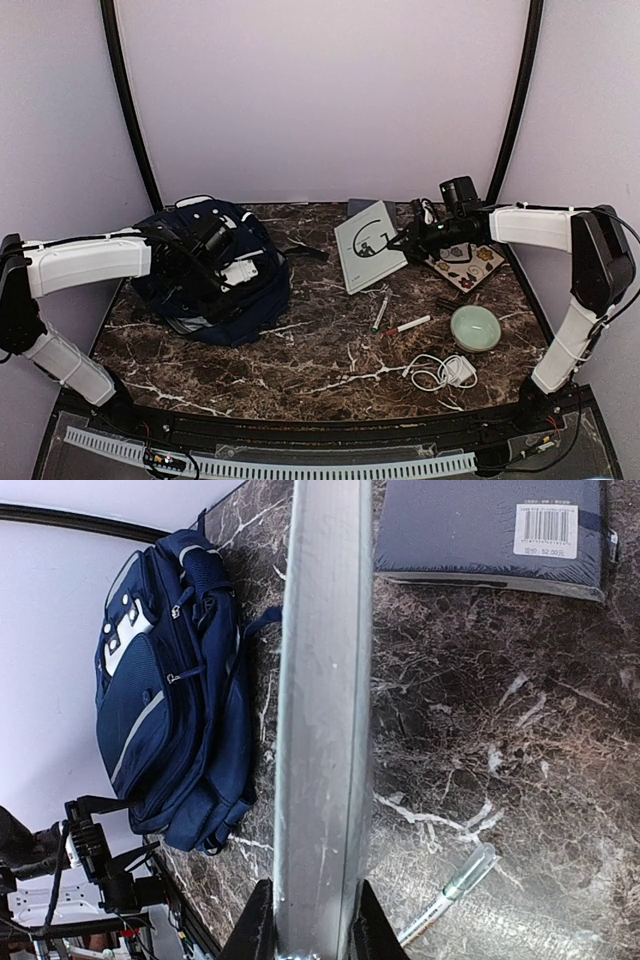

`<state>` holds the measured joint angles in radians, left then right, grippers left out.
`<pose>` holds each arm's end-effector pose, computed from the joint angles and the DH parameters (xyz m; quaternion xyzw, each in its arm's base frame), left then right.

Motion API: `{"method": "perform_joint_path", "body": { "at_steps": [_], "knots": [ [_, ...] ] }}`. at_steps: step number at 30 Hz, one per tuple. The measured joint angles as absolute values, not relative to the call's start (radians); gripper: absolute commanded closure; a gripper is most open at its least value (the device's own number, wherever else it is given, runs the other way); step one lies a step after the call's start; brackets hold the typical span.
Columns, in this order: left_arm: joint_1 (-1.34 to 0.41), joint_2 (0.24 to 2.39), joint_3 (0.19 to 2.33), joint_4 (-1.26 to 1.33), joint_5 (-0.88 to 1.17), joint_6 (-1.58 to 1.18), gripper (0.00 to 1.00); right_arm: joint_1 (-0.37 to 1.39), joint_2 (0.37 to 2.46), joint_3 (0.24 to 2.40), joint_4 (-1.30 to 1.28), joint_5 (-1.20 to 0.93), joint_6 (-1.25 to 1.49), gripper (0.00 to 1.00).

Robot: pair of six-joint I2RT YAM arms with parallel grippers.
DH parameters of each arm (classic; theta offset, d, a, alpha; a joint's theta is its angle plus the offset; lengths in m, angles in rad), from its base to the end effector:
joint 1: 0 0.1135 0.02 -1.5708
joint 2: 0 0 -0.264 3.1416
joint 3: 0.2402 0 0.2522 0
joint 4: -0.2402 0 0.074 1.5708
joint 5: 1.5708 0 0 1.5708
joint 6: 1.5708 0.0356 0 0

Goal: Pack the student bag
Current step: Pick up the largest pocket of the bag from the student bag.

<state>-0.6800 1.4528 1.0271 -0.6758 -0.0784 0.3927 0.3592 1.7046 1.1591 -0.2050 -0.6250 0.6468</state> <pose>0.2244 -0.1779 0.2315 0.4888 0.8400 0.0045 0.2354 0.3400 0.1499 0.2292 0.0037 0.8812 0.4299 0.1965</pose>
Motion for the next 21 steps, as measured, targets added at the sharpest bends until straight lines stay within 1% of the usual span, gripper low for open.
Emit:
{"method": "perform_joint_path", "body": {
  "at_steps": [1, 4, 7, 14, 15, 16, 17, 18, 19, 21],
  "knots": [
    [-0.680, 1.447, 1.027, -0.676, -0.067, 0.398, 0.38, 0.359, 1.705, 1.159, -0.208, -0.624, 0.647, 1.00],
    [-0.679, 1.433, 1.027, -0.675, -0.042, 0.413, 0.49, 0.359, 1.705, 1.158, -0.210, -0.623, 0.648, 1.00],
    [-0.679, 1.436, 1.027, -0.678, -0.047, 0.419, 0.57, 0.359, 1.705, 1.155, -0.209, -0.623, 0.648, 1.00],
    [-0.679, 1.486, 1.028, -0.678, -0.093, 0.424, 0.58, 0.361, 1.701, 1.147, -0.213, -0.620, 0.647, 1.00],
    [-0.679, 1.496, 1.030, -0.679, -0.098, 0.424, 0.62, 0.362, 1.698, 1.146, -0.217, -0.616, 0.645, 1.00],
    [-0.679, 1.505, 1.032, -0.680, -0.100, 0.424, 0.69, 0.364, 1.692, 1.145, -0.223, -0.608, 0.643, 1.00],
    [-0.679, 1.512, 1.033, -0.680, -0.104, 0.422, 0.79, 0.366, 1.684, 1.144, -0.228, -0.603, 0.640, 1.00],
    [-0.679, 1.515, 1.035, -0.681, -0.107, 0.420, 0.93, 0.367, 1.676, 1.138, -0.227, -0.599, 0.637, 1.00],
    [-0.679, 1.518, 1.039, -0.684, -0.115, 0.417, 1.00, 0.369, 1.669, 1.131, -0.227, -0.599, 0.635, 1.00],
    [-0.678, 1.521, 1.052, -0.691, -0.130, 0.412, 1.00, 0.373, 1.656, 1.120, -0.234, -0.595, 0.633, 1.00]
  ]
}}
